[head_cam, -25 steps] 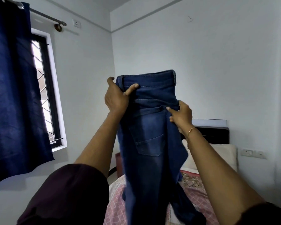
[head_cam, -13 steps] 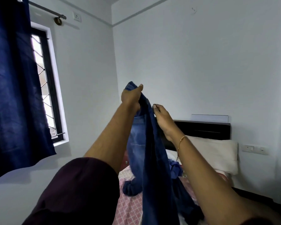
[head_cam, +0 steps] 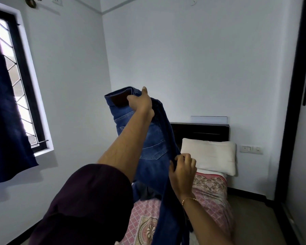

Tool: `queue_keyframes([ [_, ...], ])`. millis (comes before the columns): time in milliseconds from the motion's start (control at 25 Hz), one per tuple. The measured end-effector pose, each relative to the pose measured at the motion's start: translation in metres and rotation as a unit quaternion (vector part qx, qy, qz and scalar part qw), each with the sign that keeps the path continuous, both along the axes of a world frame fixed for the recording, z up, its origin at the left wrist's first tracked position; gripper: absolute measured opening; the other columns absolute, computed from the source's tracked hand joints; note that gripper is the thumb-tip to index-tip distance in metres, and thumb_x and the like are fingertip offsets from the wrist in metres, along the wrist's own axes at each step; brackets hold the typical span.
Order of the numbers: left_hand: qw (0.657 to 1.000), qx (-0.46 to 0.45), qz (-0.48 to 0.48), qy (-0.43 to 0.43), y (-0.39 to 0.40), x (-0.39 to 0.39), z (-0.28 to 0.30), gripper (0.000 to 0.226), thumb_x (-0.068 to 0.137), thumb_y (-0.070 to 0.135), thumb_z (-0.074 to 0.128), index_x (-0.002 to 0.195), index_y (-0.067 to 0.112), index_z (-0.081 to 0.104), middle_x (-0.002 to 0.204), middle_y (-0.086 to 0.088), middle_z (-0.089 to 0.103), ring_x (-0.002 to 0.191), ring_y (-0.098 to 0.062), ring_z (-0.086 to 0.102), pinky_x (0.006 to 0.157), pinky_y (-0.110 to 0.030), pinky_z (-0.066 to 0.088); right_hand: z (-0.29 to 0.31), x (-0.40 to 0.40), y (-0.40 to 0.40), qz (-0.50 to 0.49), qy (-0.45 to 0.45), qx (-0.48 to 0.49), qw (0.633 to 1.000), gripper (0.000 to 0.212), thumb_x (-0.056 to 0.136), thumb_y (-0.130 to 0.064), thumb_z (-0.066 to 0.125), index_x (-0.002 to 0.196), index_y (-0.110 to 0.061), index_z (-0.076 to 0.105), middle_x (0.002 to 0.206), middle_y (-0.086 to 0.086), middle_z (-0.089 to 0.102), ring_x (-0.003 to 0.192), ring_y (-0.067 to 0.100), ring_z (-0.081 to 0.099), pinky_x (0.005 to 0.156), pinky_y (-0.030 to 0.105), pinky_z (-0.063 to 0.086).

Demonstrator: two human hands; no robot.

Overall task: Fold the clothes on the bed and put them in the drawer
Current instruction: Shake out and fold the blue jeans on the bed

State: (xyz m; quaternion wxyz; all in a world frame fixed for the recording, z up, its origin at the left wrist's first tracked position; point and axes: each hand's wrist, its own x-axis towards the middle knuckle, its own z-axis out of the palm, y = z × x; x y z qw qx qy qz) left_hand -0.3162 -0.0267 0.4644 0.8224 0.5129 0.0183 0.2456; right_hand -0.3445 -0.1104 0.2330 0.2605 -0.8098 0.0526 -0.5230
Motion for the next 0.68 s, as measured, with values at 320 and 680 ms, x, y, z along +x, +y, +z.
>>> queue_keyframes([
  [320, 0.991, 0.004, 0.029, -0.127, -0.029, -0.002, 0.030, 0.019, 0.092, 0.018, 0.059, 0.095, 0.007, 0.043, 0.097, -0.006, 0.054, 0.082, -0.013, 0.051, 0.066, -0.015, 0.039, 0.007, -0.002, -0.006, 0.122, 0.172, 0.136, 0.968, 0.028, 0.092, -0.008, 0.047, 0.064, -0.009, 0.046, 0.090, 0.011, 0.048, 0.081, 0.023, 0.049, 0.069, 0.024, 0.034],
  [680, 0.973, 0.079, 0.061, -0.209, -0.039, -0.012, 0.091, 0.028, 0.091, 0.018, 0.059, 0.104, -0.004, 0.048, 0.104, -0.015, 0.058, 0.082, -0.014, 0.052, 0.069, -0.016, 0.040, 0.046, -0.002, -0.045, 0.201, 0.072, 0.278, 0.937, 0.024, 0.099, -0.014, 0.039, 0.077, -0.008, 0.046, 0.084, 0.009, 0.055, 0.080, 0.020, 0.052, 0.072, 0.026, 0.036],
])
